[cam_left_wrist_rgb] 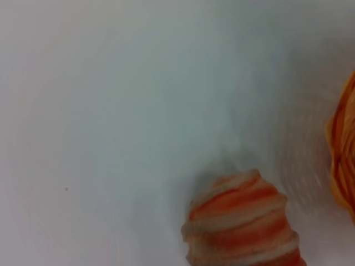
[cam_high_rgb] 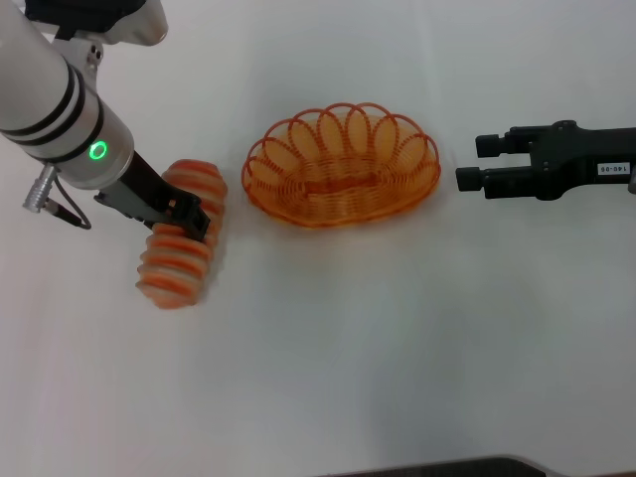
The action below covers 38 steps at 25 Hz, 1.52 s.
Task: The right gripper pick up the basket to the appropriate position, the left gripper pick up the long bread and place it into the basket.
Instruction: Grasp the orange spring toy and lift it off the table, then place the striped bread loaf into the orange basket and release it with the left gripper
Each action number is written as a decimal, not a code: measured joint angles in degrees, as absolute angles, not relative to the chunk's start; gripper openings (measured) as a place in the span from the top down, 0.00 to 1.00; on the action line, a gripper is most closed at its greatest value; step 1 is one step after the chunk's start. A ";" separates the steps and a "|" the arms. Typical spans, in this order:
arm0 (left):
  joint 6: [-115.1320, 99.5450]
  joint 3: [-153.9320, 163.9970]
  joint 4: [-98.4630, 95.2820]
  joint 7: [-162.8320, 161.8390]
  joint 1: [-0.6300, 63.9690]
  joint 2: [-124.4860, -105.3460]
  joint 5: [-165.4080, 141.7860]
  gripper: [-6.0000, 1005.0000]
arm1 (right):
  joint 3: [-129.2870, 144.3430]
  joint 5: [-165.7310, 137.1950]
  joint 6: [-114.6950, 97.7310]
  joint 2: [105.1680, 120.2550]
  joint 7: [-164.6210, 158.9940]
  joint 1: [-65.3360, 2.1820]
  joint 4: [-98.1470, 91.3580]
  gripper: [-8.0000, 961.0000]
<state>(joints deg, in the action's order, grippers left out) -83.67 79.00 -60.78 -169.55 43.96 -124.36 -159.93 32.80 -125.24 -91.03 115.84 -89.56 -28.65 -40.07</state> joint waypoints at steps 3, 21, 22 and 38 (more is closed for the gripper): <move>-84.08 78.85 -61.13 -169.49 43.86 -124.36 -159.86 0.48 | 32.78 -125.24 -91.04 115.84 -89.56 -28.64 -40.07 0.22; -84.59 60.76 -69.76 -152.80 41.07 -123.57 -156.56 0.63 | 31.21 -125.11 -91.06 115.82 -89.39 -28.07 -40.08 0.22; -84.68 58.41 -69.72 -149.98 41.54 -123.40 -155.21 0.63 | 31.19 -125.10 -91.18 115.79 -89.37 -28.05 -40.08 0.22; -81.68 65.99 -49.71 -121.40 58.44 -123.40 -142.04 0.72 | 29.71 -123.56 -93.65 115.74 -89.20 -28.09 -39.99 0.22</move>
<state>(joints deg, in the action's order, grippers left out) -81.68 65.99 -49.71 -121.40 58.44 -123.40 -142.04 29.72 -123.56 -93.65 115.74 -89.20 -28.09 -39.99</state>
